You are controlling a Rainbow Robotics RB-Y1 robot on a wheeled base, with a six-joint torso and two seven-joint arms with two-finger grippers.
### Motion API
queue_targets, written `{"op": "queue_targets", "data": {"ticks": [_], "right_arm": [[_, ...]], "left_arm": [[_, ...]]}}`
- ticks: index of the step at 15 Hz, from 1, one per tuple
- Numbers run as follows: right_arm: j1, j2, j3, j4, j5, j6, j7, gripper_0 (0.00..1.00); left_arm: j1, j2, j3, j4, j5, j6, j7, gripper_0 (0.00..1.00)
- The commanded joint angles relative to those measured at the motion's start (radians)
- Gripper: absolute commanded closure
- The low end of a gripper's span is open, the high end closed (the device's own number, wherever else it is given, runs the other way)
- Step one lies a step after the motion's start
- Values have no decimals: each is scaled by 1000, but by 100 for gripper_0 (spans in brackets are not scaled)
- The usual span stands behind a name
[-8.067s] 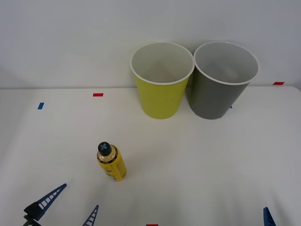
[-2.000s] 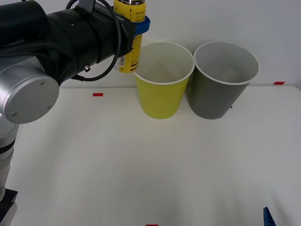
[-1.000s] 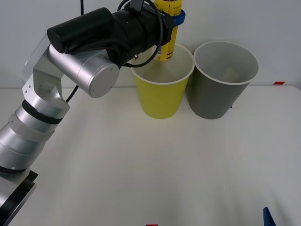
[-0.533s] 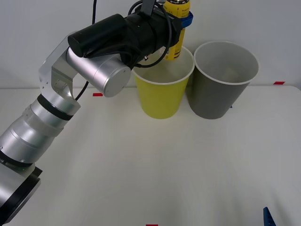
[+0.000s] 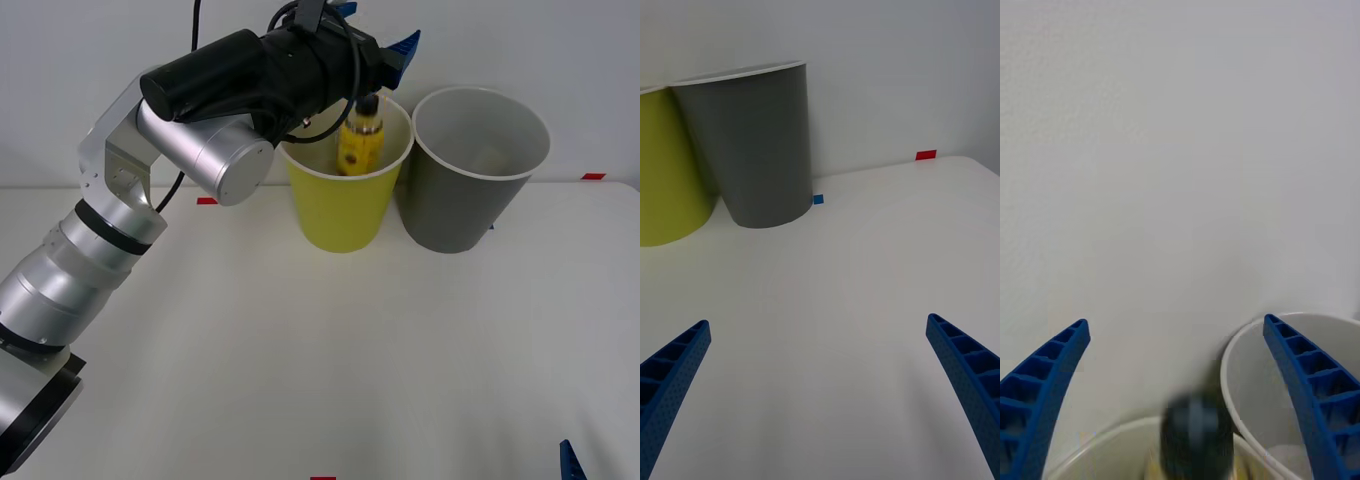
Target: Put cans in the gray bin and PET bottles in the light green bin.
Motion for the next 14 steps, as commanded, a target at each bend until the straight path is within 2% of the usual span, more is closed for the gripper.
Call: {"op": "queue_targets", "data": {"ticks": [1, 3, 6, 9, 11, 14], "right_arm": [[0, 0, 0, 0, 0, 0, 0, 0], [0, 0, 0, 0, 0, 0, 0, 0], [0, 0, 0, 0, 0, 0, 0, 0], [0, 0, 0, 0, 0, 0, 0, 0], [0, 0, 0, 0, 0, 0, 0, 0], [0, 0, 0, 0, 0, 0, 0, 0]], "left_arm": [[0, 29, 6, -27, 16, 1, 21, 0], [3, 54, 21, -58, 15, 7, 25, 0], [25, 95, 72, -175, 9, 161, 27, 0], [141, 95, 137, -314, -36, 231, 18, 0], [234, 100, 199, -460, -59, 357, 13, 0], [379, 103, 282, -642, -72, 471, -4, 0]]}}
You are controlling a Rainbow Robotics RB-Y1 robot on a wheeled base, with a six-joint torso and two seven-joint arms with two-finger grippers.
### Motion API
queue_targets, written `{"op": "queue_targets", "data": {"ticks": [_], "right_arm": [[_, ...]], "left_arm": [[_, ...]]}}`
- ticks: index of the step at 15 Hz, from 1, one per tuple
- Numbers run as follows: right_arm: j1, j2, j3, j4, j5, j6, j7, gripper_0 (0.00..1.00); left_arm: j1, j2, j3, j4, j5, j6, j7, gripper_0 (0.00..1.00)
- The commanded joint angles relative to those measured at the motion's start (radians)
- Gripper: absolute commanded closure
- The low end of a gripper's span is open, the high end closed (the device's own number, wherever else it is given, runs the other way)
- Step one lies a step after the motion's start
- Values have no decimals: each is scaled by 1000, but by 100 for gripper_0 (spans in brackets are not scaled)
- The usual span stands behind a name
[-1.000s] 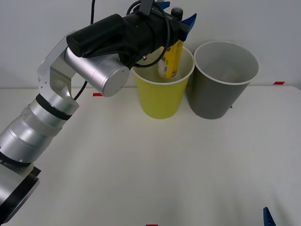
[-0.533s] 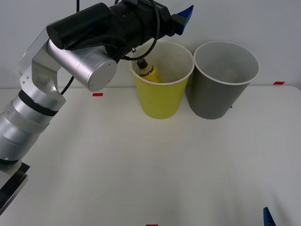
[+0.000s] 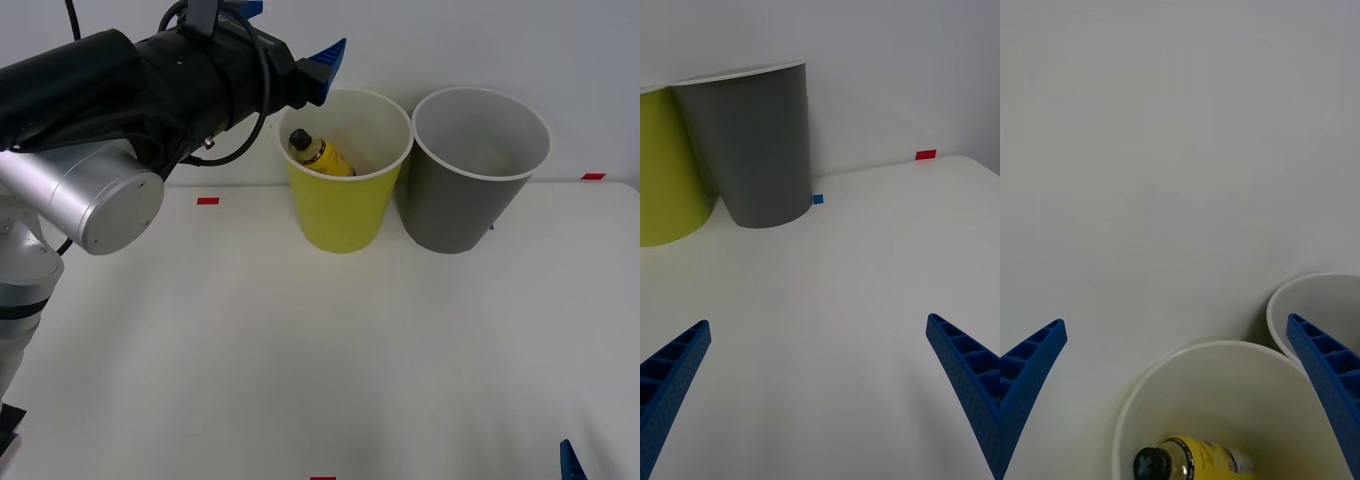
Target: Put cans in the gray bin and PET bottles in the light green bin.
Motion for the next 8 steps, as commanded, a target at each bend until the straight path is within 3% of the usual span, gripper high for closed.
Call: {"op": "queue_targets", "data": {"ticks": [1, 6, 8], "right_arm": [[0, 0, 0, 0, 0, 0, 0, 0], [0, 0, 0, 0, 0, 0, 0, 0], [0, 0, 0, 0, 0, 0, 0, 0]], "left_arm": [[161, 1, 96, -178, -16, 104, -22, 0], [356, -22, 185, -310, -31, 104, -103, 0], [457, -41, 217, -361, -28, 57, -154, 0]]}}
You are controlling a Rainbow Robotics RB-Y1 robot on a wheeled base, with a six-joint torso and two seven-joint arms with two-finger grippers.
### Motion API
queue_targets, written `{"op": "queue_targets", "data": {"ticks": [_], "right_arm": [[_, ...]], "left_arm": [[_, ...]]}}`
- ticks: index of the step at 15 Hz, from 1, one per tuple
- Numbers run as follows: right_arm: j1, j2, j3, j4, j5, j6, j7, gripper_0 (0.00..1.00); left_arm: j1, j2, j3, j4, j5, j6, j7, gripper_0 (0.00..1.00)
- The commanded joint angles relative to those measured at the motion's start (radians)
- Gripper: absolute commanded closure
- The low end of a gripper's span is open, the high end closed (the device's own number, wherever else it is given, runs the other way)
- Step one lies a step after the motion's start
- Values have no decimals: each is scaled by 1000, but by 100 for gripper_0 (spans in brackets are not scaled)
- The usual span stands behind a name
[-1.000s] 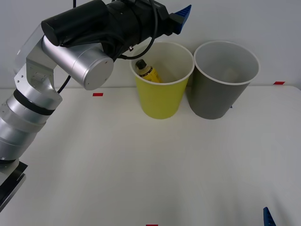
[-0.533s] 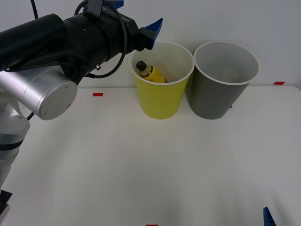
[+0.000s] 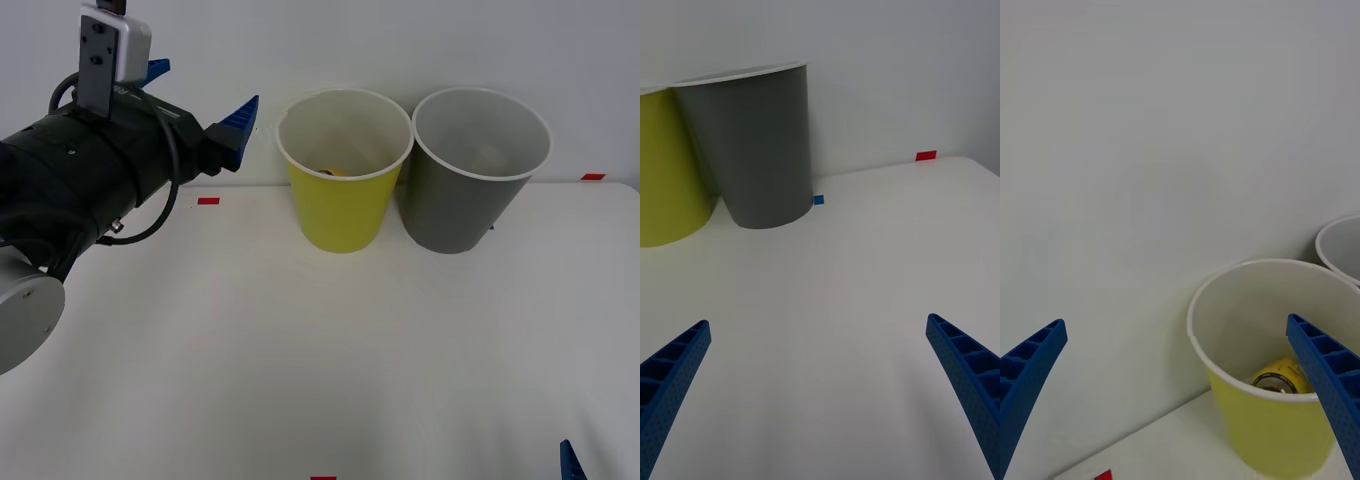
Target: Put cans in the gray bin and PET bottles in the light green bin.
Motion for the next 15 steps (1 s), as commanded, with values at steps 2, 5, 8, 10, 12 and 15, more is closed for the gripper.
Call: {"op": "queue_targets", "data": {"ticks": [2, 5, 8, 10, 12, 15], "right_arm": [[0, 0, 0, 0, 0, 0, 0, 0], [0, 0, 0, 0, 0, 0, 0, 0], [0, 0, 0, 0, 0, 0, 0, 0], [0, 0, 0, 0, 0, 0, 0, 0], [0, 0, 0, 0, 0, 0, 0, 0], [0, 0, 0, 0, 0, 0, 0, 0]], "left_arm": [[226, -23, 35, -56, -7, -193, -62, 0], [404, -11, 24, -56, -10, -383, -72, 0], [542, 3, 15, -56, -11, -518, -85, 0], [601, 7, 9, -55, -10, -560, -91, 0], [667, 17, 3, -55, -11, -619, -94, 0], [724, 27, 1, -49, -22, -681, -95, 0]]}}
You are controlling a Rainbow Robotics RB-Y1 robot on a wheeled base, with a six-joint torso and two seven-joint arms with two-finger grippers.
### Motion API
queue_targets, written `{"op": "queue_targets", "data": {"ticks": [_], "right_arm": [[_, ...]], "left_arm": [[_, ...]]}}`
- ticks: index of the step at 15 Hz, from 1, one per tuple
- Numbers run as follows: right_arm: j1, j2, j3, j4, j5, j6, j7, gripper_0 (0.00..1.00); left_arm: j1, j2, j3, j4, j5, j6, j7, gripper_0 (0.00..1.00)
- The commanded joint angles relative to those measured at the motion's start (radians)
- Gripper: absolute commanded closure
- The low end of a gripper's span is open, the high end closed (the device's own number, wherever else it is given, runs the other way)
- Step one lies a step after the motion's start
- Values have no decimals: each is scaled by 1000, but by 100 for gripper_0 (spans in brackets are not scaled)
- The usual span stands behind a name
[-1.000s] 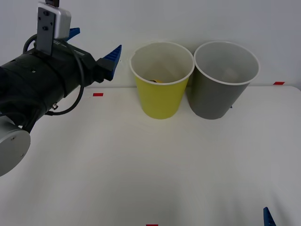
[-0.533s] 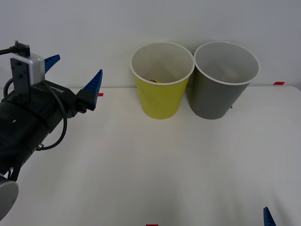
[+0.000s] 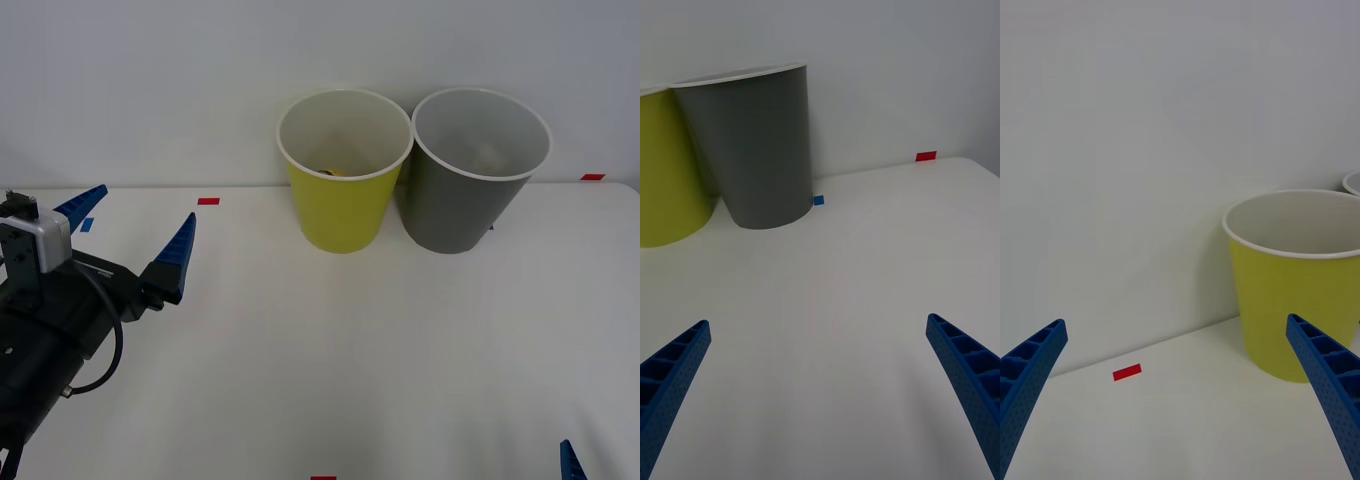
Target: Put cans in the gray bin and PET bottles in the light green bin.
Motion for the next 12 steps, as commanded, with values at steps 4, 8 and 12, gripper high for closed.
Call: {"op": "queue_targets", "data": {"ticks": [4, 8, 12], "right_arm": [[0, 0, 0, 0, 0, 0, 0, 0], [0, 0, 0, 0, 0, 0, 0, 0], [0, 0, 0, 0, 0, 0, 0, 0]], "left_arm": [[108, 33, -42, 71, -66, -218, -7, 0], [214, 32, -80, 160, -135, -414, 18, 0], [339, 24, -161, 277, -163, -644, 38, 0]]}}
